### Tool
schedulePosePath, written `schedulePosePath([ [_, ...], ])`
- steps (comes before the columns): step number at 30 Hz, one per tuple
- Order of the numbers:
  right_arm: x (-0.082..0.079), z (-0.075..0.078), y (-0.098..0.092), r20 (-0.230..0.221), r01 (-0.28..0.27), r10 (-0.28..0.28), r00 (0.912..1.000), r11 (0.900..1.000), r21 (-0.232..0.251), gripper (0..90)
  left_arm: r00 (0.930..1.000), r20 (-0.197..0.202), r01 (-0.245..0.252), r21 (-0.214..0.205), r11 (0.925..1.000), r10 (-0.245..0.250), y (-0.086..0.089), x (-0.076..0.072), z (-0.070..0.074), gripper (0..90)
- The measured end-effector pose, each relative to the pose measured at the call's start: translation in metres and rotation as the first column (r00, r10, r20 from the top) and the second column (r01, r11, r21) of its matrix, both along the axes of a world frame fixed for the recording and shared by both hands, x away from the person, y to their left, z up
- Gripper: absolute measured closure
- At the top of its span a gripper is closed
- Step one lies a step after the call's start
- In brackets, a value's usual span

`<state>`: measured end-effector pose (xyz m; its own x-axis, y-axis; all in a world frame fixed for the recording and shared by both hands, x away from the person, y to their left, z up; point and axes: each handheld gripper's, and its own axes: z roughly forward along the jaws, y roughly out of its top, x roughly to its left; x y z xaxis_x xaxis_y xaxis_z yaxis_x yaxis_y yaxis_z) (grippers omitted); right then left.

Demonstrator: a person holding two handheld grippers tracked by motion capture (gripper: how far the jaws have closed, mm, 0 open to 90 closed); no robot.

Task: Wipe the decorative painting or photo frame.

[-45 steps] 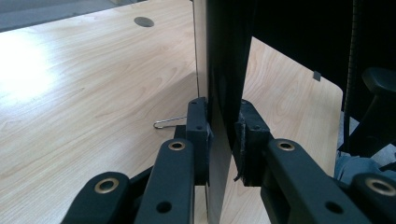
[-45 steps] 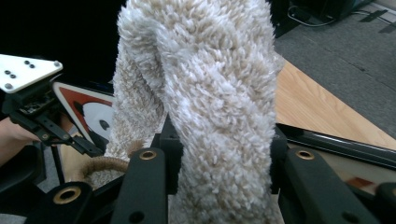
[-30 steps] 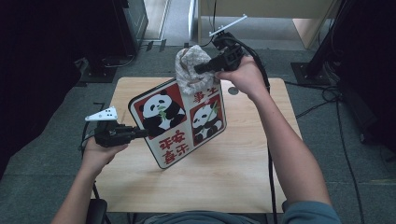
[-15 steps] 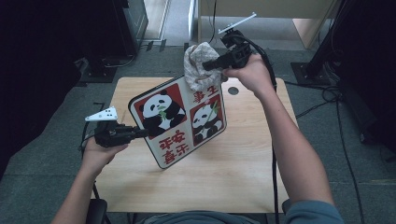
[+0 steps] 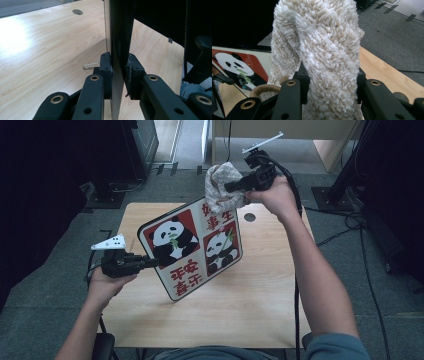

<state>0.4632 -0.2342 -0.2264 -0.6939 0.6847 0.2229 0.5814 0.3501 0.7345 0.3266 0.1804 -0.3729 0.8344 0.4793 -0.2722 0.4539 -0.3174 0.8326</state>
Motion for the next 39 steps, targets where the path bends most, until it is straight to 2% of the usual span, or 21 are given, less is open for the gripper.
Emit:
schedulePosePath([
  [10, 0.005, -0.004, -0.017, -0.008, 0.043, -0.043, 0.999, 0.999, -0.013, 64.4, 1.0, -0.001, 0.001, -0.003, 1.0, -0.001, 0.0, 0.0, 0.0, 78.7],
  [26, 0.011, -0.016, -0.033, 0.016, 0.095, -0.095, 0.9954, 0.9946, -0.041, 64.5, 1.0, -0.001, 0.003, -0.002, 1.0, -0.003, 0.0, 0.0, 0.0, 78.7],
  [32, 0.015, -0.028, -0.041, 0.007, 0.127, -0.127, 0.9919, 0.9909, -0.045, 64.5, 1.0, -0.001, 0.002, 0.0, 1.0, -0.002, 0.001, 0.0, -0.001, 78.7],
  [39, 0.015, -0.043, -0.044, 0.003, 0.128, -0.128, 0.9918, 0.9911, -0.037, 64.6, 1.0, -0.001, 0.001, 0.0, 1.0, -0.001, 0.0, 0.001, -0.001, 78.7],
])
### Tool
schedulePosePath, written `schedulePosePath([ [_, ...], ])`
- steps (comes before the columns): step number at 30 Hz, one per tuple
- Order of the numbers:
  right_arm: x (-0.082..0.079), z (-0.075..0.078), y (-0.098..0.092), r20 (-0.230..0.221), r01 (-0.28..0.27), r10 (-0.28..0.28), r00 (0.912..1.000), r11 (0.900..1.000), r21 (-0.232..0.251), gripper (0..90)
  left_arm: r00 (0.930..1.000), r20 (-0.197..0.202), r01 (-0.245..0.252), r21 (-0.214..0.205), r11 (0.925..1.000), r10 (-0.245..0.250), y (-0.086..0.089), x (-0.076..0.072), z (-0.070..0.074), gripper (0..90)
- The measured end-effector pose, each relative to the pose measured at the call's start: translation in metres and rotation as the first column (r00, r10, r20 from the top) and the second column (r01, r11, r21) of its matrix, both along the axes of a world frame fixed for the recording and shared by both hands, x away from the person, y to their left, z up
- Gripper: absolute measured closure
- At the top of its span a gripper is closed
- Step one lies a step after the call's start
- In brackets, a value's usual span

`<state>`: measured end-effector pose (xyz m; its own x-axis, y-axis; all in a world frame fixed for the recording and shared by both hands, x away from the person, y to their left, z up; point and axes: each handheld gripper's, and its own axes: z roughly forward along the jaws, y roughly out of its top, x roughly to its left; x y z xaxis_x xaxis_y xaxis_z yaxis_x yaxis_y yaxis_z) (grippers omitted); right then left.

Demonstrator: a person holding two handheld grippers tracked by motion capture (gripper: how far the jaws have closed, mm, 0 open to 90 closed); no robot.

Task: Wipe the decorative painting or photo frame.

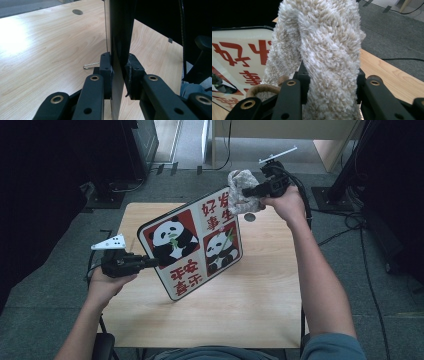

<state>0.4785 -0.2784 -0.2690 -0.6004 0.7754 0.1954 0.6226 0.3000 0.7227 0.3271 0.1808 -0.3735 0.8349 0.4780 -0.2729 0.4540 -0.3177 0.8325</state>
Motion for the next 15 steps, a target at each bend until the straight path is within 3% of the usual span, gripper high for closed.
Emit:
schedulePosePath([
  [9, -0.003, -0.017, 0.002, 0.006, -0.007, 0.006, 1.0, 0.9995, 0.032, 64.7, 1.0, -0.001, 0.001, -0.001, 1.0, -0.001, 0.0, 0.0, 0.0, 78.6],
  [15, -0.004, -0.029, 0.0, -0.015, 0.004, -0.003, 0.9999, 0.9993, 0.038, 64.9, 1.0, -0.003, 0.001, -0.004, 1.0, -0.001, 0.0, 0.0, 0.0, 78.8],
])
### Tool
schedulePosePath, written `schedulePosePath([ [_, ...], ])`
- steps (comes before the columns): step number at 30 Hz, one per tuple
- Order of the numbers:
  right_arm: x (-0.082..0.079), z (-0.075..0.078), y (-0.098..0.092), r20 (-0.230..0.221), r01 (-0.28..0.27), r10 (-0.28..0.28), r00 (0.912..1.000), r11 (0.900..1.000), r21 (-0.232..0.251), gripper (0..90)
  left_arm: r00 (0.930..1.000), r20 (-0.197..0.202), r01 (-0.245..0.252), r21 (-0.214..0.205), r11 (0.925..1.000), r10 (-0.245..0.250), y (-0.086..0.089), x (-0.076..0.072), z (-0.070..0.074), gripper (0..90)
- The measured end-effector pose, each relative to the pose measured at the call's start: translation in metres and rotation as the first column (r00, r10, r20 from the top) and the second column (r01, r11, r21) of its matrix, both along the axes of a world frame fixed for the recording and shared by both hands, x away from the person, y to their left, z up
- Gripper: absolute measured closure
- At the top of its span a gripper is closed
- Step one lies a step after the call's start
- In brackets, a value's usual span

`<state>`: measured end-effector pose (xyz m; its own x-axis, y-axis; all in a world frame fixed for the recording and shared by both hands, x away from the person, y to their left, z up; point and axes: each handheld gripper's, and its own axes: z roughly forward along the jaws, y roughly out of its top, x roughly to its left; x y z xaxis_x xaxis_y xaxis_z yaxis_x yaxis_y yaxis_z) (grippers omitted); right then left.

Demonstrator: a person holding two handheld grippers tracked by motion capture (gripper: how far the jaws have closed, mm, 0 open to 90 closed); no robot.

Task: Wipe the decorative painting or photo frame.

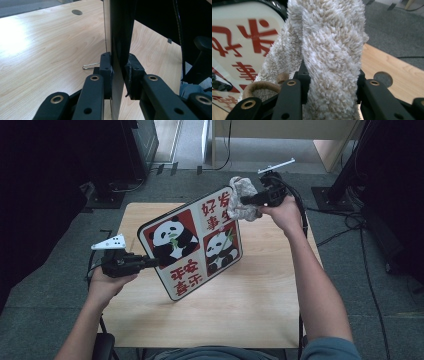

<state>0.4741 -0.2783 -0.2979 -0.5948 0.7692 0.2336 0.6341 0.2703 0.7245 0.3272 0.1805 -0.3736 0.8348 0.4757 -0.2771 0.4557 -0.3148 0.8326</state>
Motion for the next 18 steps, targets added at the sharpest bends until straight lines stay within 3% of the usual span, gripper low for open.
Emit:
schedulePosePath([
  [18, -0.01, -0.032, -0.004, -0.003, 0.012, -0.012, 0.9999, 0.9999, 0.005, 65.1, 1.0, 0.001, -0.001, 0.001, 1.0, 0.001, -0.001, 0.0, 0.0, 78.7],
])
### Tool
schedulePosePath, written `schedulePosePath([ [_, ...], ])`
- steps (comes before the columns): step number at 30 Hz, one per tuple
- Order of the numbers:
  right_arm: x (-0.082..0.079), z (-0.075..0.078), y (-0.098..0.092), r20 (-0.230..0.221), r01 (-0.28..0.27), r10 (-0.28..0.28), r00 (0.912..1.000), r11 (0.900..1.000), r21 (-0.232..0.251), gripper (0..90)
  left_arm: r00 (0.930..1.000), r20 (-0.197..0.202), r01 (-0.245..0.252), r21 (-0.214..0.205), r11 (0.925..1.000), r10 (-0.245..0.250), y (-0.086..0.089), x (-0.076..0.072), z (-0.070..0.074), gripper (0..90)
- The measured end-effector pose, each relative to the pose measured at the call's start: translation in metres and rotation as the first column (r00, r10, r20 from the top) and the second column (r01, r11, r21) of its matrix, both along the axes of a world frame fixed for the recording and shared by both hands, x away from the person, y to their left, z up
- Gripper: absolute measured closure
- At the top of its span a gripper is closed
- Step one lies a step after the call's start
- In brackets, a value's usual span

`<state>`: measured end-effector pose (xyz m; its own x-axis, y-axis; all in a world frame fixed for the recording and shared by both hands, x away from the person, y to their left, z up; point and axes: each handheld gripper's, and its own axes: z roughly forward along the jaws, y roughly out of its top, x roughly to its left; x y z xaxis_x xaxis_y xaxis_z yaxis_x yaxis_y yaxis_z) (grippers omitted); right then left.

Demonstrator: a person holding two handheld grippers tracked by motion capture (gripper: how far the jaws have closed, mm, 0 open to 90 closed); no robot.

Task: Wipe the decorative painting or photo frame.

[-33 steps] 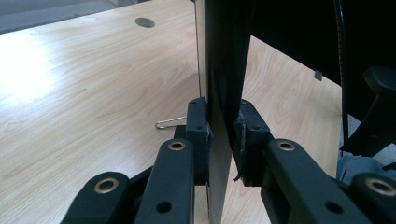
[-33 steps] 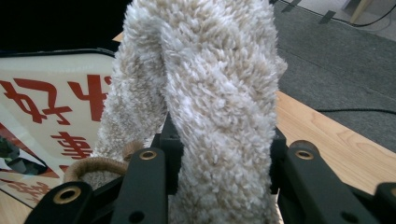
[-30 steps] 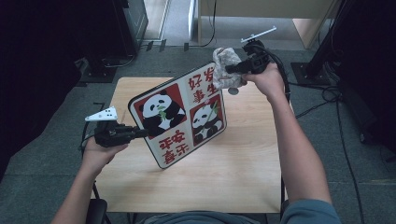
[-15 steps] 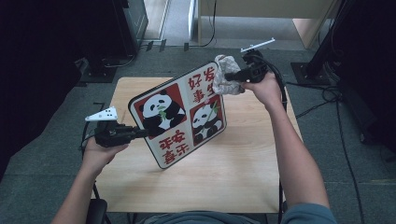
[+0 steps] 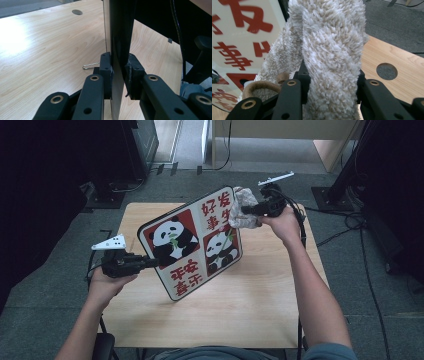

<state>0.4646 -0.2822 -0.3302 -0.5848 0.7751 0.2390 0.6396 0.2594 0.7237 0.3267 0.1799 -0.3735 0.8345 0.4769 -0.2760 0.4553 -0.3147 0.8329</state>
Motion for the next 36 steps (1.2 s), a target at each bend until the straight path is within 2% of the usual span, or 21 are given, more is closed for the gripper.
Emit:
schedulePosePath([
  [4, -0.002, -0.007, -0.001, -0.008, 0.001, -0.001, 1.0, 1.0, -0.003, 65.0, 1.0, -0.001, 0.0, 0.0, 1.0, 0.0, 0.0, 0.0, 0.0, 78.6],
  [9, -0.004, -0.016, -0.001, 0.006, 0.014, -0.014, 0.9999, 0.9999, 0.004, 65.1, 1.0, -0.002, -0.001, -0.001, 1.0, 0.001, 0.0, 0.0, 0.0, 78.6],
  [11, -0.005, -0.019, -0.002, -0.007, 0.016, -0.016, 0.9998, 0.9999, 0.003, 65.1, 1.0, -0.001, -0.002, 0.0, 1.0, 0.002, 0.0, 0.0, 0.0, 78.6],
  [16, -0.007, -0.027, -0.003, -0.006, 0.017, -0.017, 0.9998, 0.9998, 0.006, 65.0, 1.0, -0.001, -0.001, 0.002, 1.0, 0.001, 0.0, 0.0, 0.0, 78.6],
  [20, -0.009, -0.035, -0.004, -0.029, 0.024, -0.024, 0.9993, 0.9997, -0.002, 65.0, 1.0, -0.002, -0.001, 0.001, 1.0, 0.001, 0.0, 0.0, 0.0, 78.6],
  [22, -0.011, -0.039, -0.004, -0.016, 0.023, -0.023, 0.9996, 0.9997, 0.003, 65.1, 1.0, -0.002, -0.001, 0.0, 1.0, 0.001, 0.0, 0.0, 0.0, 78.6],
  [36, -0.02, -0.068, -0.009, -0.038, 0.042, -0.042, 0.9984, 0.9991, -0.001, 65.0, 1.0, -0.003, -0.002, 0.0, 1.0, 0.002, -0.001, 0.0, 0.0, 78.6],
])
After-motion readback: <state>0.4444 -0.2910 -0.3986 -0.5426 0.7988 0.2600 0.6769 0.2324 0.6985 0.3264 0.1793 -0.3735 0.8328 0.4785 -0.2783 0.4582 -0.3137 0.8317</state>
